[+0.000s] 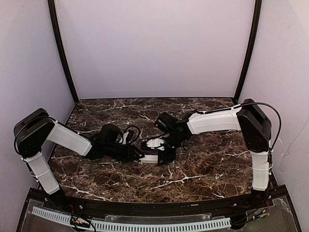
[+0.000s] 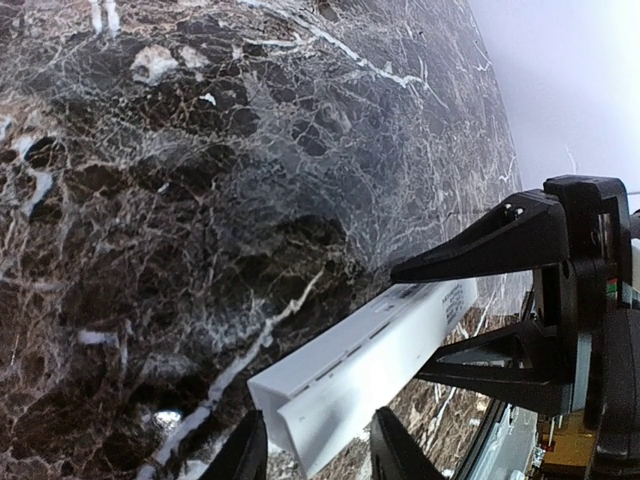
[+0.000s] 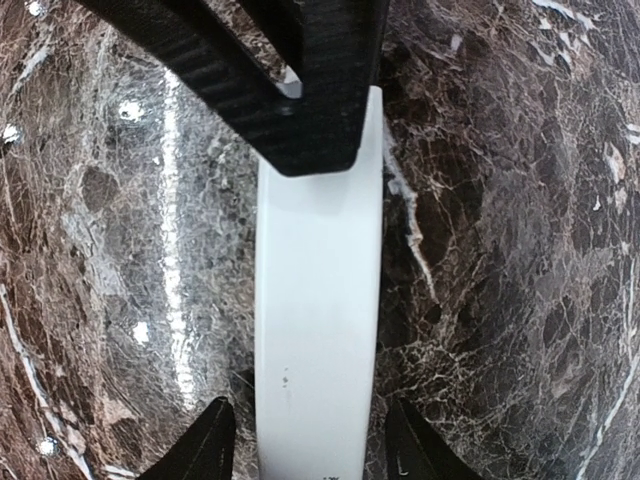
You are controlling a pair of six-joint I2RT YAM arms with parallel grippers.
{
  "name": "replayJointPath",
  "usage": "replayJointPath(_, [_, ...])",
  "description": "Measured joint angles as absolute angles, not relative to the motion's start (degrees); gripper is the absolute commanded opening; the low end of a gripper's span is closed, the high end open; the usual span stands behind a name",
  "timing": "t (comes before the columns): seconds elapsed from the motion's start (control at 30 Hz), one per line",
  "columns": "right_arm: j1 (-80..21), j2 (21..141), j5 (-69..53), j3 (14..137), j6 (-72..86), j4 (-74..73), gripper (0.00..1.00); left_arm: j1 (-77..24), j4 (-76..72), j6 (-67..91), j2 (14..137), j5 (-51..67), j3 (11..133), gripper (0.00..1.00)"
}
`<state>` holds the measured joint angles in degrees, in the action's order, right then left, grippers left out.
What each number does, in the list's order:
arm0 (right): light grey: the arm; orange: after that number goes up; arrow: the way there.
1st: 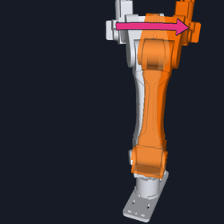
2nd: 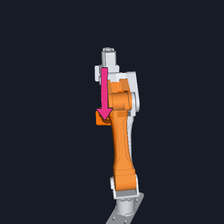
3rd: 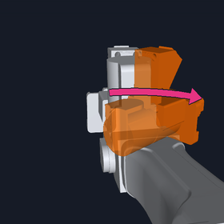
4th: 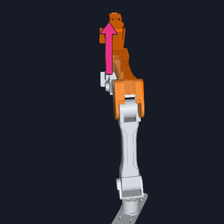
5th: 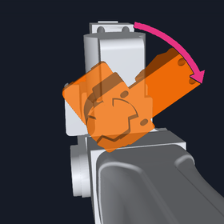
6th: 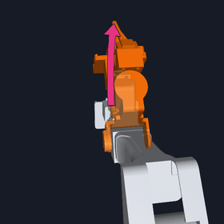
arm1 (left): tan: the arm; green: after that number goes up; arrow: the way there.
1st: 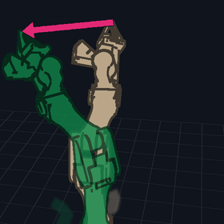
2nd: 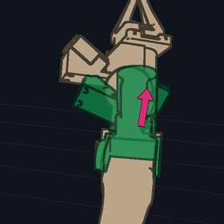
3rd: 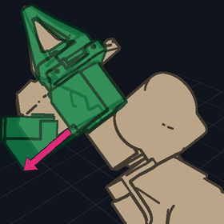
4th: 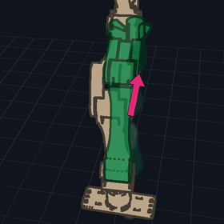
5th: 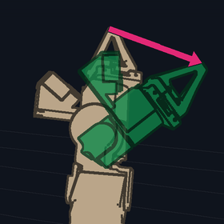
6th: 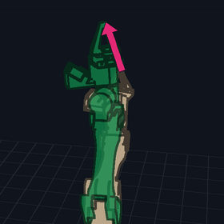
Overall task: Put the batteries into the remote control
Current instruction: Load the battery cover onto the remote control without the battery cover.
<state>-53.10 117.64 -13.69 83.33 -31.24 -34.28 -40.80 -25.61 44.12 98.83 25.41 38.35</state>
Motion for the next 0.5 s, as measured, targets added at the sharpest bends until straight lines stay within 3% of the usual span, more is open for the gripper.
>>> replayJointPath(0.3, [-53.8,117.6,-12.3,83.0,-31.3,-34.3,0.56,-41.4,-25.6,44.1,99.3,25.4,38.5,0.35])
replayJointPath(0.5, [-55.0,117.4,-9.8,82.0,-31.3,-34.3,0.56,-41.6,-25.6,44.1,99.5,25.4,38.5,0.34])
